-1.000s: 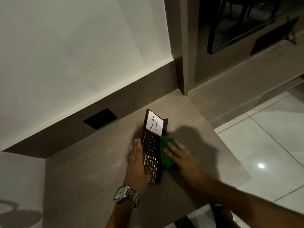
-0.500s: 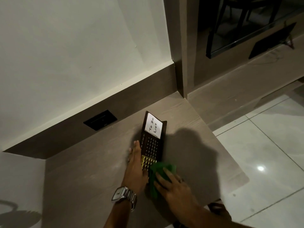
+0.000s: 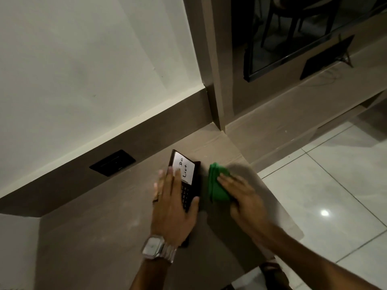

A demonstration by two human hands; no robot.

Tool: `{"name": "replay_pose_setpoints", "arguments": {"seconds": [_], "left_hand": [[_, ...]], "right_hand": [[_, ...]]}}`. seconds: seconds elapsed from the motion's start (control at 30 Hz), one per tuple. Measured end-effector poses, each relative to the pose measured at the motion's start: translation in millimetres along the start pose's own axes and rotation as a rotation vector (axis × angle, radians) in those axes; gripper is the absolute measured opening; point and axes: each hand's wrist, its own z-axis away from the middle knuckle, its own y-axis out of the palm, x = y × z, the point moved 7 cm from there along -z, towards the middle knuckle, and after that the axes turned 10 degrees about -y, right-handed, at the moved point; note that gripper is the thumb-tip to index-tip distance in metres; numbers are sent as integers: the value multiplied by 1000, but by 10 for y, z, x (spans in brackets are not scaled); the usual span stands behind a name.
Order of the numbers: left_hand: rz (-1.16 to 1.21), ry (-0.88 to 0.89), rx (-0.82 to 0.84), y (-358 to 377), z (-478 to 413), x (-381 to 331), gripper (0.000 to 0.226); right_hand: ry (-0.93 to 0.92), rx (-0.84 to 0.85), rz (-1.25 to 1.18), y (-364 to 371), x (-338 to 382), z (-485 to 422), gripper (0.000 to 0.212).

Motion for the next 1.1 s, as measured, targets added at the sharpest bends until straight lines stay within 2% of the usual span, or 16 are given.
{"name": "replay_pose_setpoints", "arguments": {"seconds": [0.07,0.17,0.27,0.43,0.53,0.63,0.73,0.87,0.93,1.03,1.1], "left_hand": [[-20,71,-6,165,-105,-315,82],[-107,151,73,634,-232,-625,81],[-195,204,152,1124,-300,-697,81],[-254,213,224,1670,-380,-560,86],[-235,211,217,1790,-369,-509,87],[-233,215,210,1822,-340,-491,89],[-244,215,207,1812,-352,-499,90],[-243,218,226,1830,-342,-482,90],[-247,217,242,1810,-336,-497,90],[-229,237,249,1676,-315,-539,91],[-213,260,183,1458,-310,-577,90]], "right_hand": [[32,-44,25,-153,-256,-178,72],[77,-103,73,-296,-704,-429,71],[135,-87,106,-266,-1195,-687,65],[160,59,307,-22,-1782,-1049,64],[170,220,454,164,-2053,-1137,78],[77,364,584,284,-2204,-1110,89],[-15,419,636,296,-2256,-1059,93],[-48,485,622,291,-2225,-1081,90],[-8,421,521,172,-2124,-1145,81],[107,128,238,-73,-1842,-1194,69],[123,-25,103,-138,-1533,-1199,65]]}}
